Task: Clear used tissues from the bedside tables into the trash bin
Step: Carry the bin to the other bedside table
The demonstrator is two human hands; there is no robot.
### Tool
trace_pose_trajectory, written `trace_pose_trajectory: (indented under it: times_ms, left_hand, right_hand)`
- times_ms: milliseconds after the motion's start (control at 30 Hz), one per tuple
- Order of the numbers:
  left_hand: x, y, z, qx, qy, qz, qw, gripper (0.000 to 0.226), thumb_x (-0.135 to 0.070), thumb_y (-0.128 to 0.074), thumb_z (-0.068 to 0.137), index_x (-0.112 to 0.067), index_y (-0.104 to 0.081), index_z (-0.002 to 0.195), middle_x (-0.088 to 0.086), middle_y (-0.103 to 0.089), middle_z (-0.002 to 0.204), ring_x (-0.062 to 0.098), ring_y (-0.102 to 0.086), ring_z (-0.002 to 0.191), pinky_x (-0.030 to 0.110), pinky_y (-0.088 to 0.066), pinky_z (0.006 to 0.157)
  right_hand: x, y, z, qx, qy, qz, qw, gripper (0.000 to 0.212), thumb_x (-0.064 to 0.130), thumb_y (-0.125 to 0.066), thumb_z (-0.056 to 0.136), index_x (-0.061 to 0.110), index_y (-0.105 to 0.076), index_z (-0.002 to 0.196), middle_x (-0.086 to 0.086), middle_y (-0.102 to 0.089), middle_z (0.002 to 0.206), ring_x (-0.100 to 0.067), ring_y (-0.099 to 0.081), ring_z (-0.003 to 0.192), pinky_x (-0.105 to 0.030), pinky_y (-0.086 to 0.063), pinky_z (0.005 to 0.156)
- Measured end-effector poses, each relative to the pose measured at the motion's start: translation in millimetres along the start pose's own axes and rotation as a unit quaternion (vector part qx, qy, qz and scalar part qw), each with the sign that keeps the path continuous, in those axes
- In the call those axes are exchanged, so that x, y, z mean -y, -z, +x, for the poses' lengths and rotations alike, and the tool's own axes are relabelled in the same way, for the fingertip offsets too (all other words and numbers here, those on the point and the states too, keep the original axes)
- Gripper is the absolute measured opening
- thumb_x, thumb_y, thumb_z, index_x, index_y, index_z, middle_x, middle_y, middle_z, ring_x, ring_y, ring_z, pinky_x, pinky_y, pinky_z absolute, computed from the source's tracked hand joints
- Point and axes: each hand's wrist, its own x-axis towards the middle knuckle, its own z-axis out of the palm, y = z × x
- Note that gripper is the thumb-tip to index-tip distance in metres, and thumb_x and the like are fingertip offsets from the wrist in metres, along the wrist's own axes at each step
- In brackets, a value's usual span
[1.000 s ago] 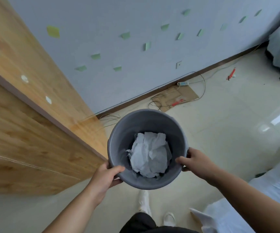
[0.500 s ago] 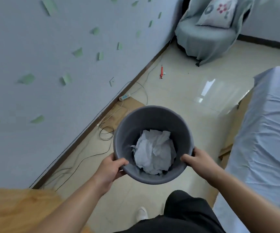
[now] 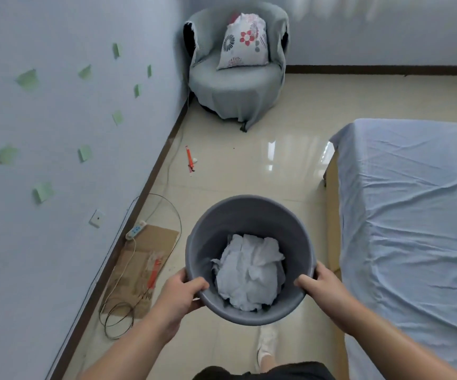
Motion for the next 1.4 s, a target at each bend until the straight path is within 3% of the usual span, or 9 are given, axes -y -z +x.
trace_pose_trajectory:
  times_ms: [133,267,467,567,733,1000,1133,1233,1400]
  left_hand:
    - [-77.9,-15.1,65.2,0.006,-0.021,-0.007,1.0,0.029,-0.004,-0.07,0.085,-0.011,-0.071,0.113,0.004,-0.082,0.091,0.021,-0.08,0.083,0.036,-0.065,0.068]
    - [-143.6,-20.8,142.9,0.008,-0.038,-0.018,0.999,0.033,-0.007,-0.07,0.08,-0.012,-0.071,0.113,0.0,-0.081,0.089,0.017,-0.079,0.082,0.032,-0.064,0.066]
    - [-230.6,-26.4,271.8,0.038,-0.044,0.016,0.998,0.027,-0.009,-0.071,0.083,-0.015,-0.073,0.109,0.001,-0.08,0.088,0.017,-0.079,0.082,0.031,-0.064,0.066]
    - [-288.7,-35.2,327.4,0.06,-0.039,0.037,0.997,0.029,-0.013,-0.073,0.076,-0.014,-0.075,0.105,0.005,-0.081,0.091,0.021,-0.079,0.081,0.032,-0.064,0.066]
    - [-405.3,-83.1,406.6,0.145,-0.069,0.093,0.983,0.041,-0.018,-0.071,0.071,-0.018,-0.074,0.111,0.005,-0.081,0.101,0.026,-0.079,0.094,0.036,-0.065,0.074]
    - [-520.4,-207.1,526.2,0.198,-0.076,0.134,0.968,0.047,-0.017,-0.069,0.069,-0.021,-0.073,0.115,0.005,-0.081,0.104,0.023,-0.079,0.091,0.034,-0.065,0.072]
    - [-567.9,-260.5,583.2,0.184,-0.07,0.128,0.972,0.046,-0.016,-0.07,0.069,-0.024,-0.074,0.113,0.002,-0.081,0.1,0.021,-0.078,0.086,0.031,-0.064,0.068]
    - [-616.6,-291.0,621.0,0.181,-0.074,0.106,0.975,0.045,-0.017,-0.071,0.068,-0.025,-0.075,0.112,0.004,-0.08,0.103,0.023,-0.079,0.089,0.033,-0.064,0.069]
    - [-686.9,-329.9,691.3,0.175,-0.079,0.093,0.977,0.038,-0.006,-0.068,0.087,-0.027,-0.07,0.118,-0.001,-0.081,0.102,0.02,-0.079,0.091,0.028,-0.064,0.069]
  right_hand:
    - [82.0,29.0,74.9,-0.032,0.03,-0.005,0.999,0.026,0.025,-0.064,0.08,0.043,-0.065,0.099,0.023,-0.073,0.087,-0.014,-0.07,0.094,-0.033,-0.054,0.075]
    - [139.1,45.2,147.3,-0.051,0.047,-0.001,0.998,0.027,0.028,-0.065,0.077,0.049,-0.066,0.094,0.021,-0.073,0.089,-0.012,-0.069,0.092,-0.033,-0.054,0.076]
    - [195.4,49.3,260.2,-0.067,0.01,0.021,0.997,0.026,0.014,-0.065,0.084,0.03,-0.068,0.104,0.003,-0.076,0.093,-0.025,-0.07,0.099,-0.046,-0.058,0.092]
    - [237.7,66.9,304.3,-0.088,0.006,0.024,0.996,0.021,0.02,-0.067,0.083,0.033,-0.068,0.099,0.001,-0.075,0.096,-0.022,-0.07,0.095,-0.041,-0.058,0.085]
    - [298.4,121.2,358.4,-0.145,0.03,0.059,0.987,0.029,0.035,-0.066,0.07,0.052,-0.064,0.093,0.02,-0.072,0.09,0.002,-0.067,0.078,-0.031,-0.05,0.072]
    - [333.4,224.6,474.8,-0.205,0.007,0.124,0.971,0.033,0.032,-0.067,0.069,0.038,-0.068,0.101,0.008,-0.075,0.096,-0.017,-0.071,0.095,-0.04,-0.056,0.086]
    - [361.7,281.7,543.4,-0.183,-0.004,0.141,0.973,0.031,0.024,-0.066,0.075,0.033,-0.068,0.104,0.009,-0.075,0.092,-0.004,-0.07,0.083,-0.028,-0.053,0.076]
    - [404.2,330.0,592.7,-0.179,-0.002,0.119,0.977,0.029,0.02,-0.066,0.074,0.028,-0.068,0.102,0.01,-0.074,0.085,-0.005,-0.068,0.079,-0.029,-0.053,0.073]
    - [480.5,399.9,680.0,-0.181,0.024,0.076,0.98,0.031,0.025,-0.064,0.067,0.033,-0.066,0.096,0.02,-0.072,0.079,0.005,-0.065,0.068,-0.025,-0.048,0.064]
